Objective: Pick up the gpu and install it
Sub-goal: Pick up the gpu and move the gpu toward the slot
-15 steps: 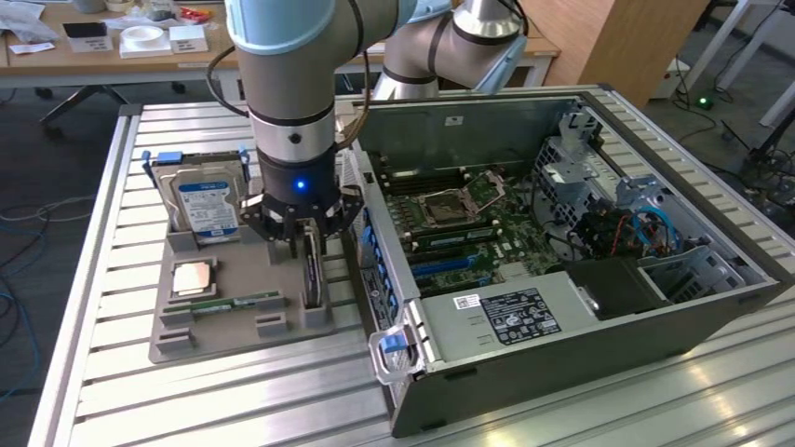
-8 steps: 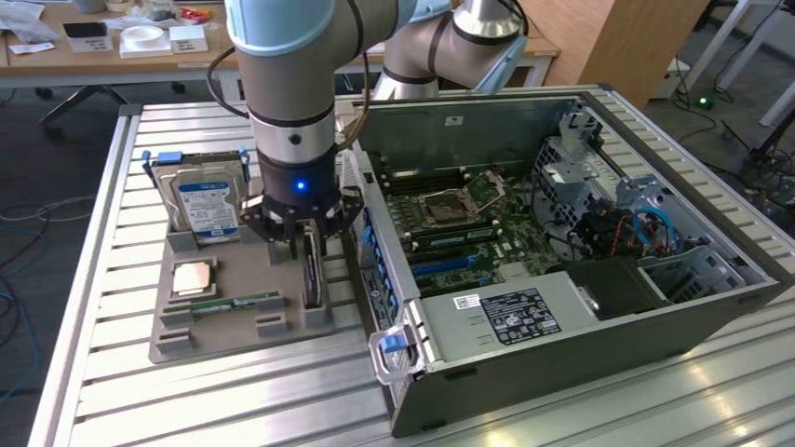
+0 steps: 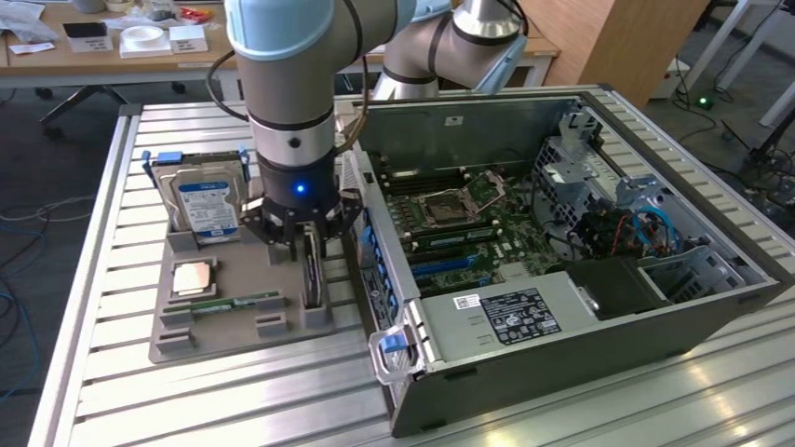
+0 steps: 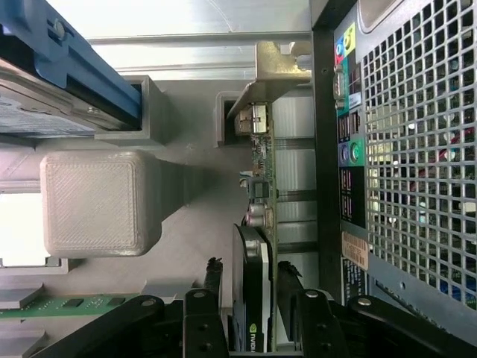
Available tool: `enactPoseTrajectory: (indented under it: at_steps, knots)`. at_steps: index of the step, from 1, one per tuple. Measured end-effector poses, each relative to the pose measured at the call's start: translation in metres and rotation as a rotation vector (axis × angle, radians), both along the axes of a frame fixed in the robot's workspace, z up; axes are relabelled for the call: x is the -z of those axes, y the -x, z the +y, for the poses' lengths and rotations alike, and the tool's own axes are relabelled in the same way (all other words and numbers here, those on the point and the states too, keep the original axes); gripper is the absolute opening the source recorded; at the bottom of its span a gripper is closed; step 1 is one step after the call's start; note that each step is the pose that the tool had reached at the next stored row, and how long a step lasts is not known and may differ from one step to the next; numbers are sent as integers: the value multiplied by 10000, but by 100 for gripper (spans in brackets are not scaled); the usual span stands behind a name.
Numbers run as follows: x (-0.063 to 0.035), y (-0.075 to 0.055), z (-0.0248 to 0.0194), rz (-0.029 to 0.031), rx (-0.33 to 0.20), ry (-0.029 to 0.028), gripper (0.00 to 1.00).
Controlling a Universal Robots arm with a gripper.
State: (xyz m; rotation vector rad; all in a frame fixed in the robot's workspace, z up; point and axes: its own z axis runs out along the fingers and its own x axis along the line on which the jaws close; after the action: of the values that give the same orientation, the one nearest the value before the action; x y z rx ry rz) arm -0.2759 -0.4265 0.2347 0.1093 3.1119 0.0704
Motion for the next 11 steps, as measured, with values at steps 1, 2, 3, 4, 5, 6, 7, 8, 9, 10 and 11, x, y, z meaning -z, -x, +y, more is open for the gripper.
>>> enactPoseTrajectory:
  at_steps: [1,2,3,4,5,6,7,8,9,10,11]
  knots:
    - [1,8,0,0,2,0,43]
    - [2,15,0,1,2,2,43]
    - [3,16,0,2,1,3,43]
    - [7,15,0,1,1,5,43]
    - [9,16,-1,2,1,7,43]
    - [10,13,0,1,2,9,43]
    - [11,9,0,1,2,11,43]
    - [12,4,0,1,3,13,43]
    - [12,-1,0,0,2,14,43]
    - [12,-6,0,1,2,14,43]
    - [13,-10,0,0,2,14,43]
